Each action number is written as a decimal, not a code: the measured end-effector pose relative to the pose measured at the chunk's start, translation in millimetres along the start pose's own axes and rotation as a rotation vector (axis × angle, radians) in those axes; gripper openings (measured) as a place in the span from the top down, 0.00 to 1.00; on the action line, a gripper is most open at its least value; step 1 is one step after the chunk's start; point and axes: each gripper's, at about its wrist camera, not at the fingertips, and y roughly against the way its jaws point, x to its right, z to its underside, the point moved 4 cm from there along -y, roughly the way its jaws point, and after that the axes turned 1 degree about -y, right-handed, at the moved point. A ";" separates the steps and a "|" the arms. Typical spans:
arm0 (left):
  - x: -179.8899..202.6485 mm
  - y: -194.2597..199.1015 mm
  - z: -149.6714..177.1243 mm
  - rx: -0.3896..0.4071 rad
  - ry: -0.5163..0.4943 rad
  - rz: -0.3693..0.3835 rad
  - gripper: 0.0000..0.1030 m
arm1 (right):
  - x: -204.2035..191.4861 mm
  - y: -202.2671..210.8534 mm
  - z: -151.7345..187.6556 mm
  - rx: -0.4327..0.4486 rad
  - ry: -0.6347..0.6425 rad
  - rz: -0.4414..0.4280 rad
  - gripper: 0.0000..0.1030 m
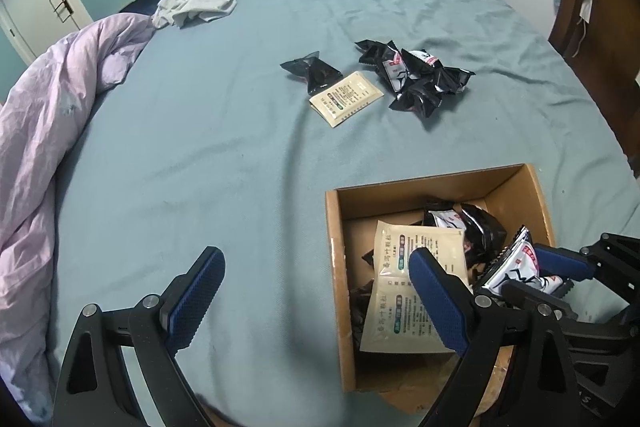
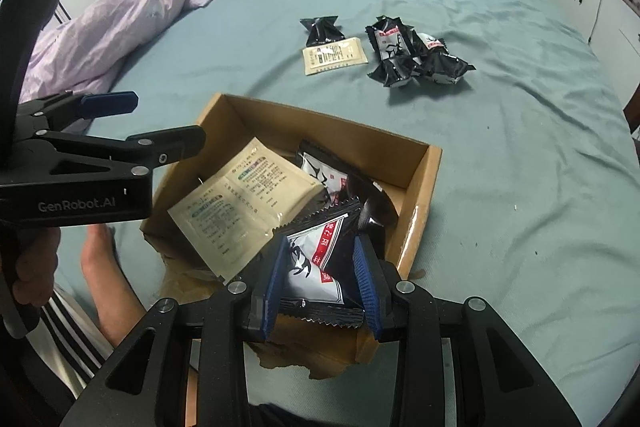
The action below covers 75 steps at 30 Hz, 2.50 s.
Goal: Organize snacks
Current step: 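Lower the white deer packet into the box and open the right gripper, then withdraw both open grippers from the box, then reach the right gripper into the pile and grasp a black packet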
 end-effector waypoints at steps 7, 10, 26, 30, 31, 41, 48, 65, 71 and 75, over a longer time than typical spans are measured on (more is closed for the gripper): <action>-2.7 -2.0 2.2 -0.003 0.016 -0.012 0.08 | 3.6 9.8 -0.4 0.026 -0.049 -0.021 0.45; -3.3 -2.3 3.2 -0.002 0.016 -0.016 0.08 | 7.9 17.0 0.4 0.072 -0.066 -0.003 0.33; 3.4 -0.9 3.2 -0.002 0.005 0.003 0.08 | 34.4 83.1 0.6 0.281 -0.100 0.475 0.32; 5.4 0.0 2.8 -0.006 0.009 0.018 0.08 | 41.6 83.2 18.7 0.216 -0.170 0.405 0.32; 5.7 0.3 3.0 -0.007 0.010 0.023 0.08 | 43.8 83.5 21.7 0.206 -0.188 0.391 0.32; 14.5 3.0 -0.1 0.025 -0.011 0.019 0.08 | 75.7 55.5 9.3 0.048 -0.335 0.308 0.32; 15.8 2.2 -4.1 0.014 0.008 0.048 0.08 | 96.2 40.6 -18.7 0.133 -0.339 0.393 0.32; 13.3 -7.7 -10.0 -0.015 0.016 0.062 0.08 | 130.5 -24.6 -89.6 0.043 -0.303 0.205 0.32; 13.1 -10.4 -9.1 -0.040 0.017 0.084 0.08 | 142.4 -48.1 -107.2 0.056 -0.353 0.071 0.32; 13.6 -11.1 -9.2 -0.046 0.018 0.105 0.08 | 143.2 -76.2 -122.8 0.021 -0.319 0.103 0.32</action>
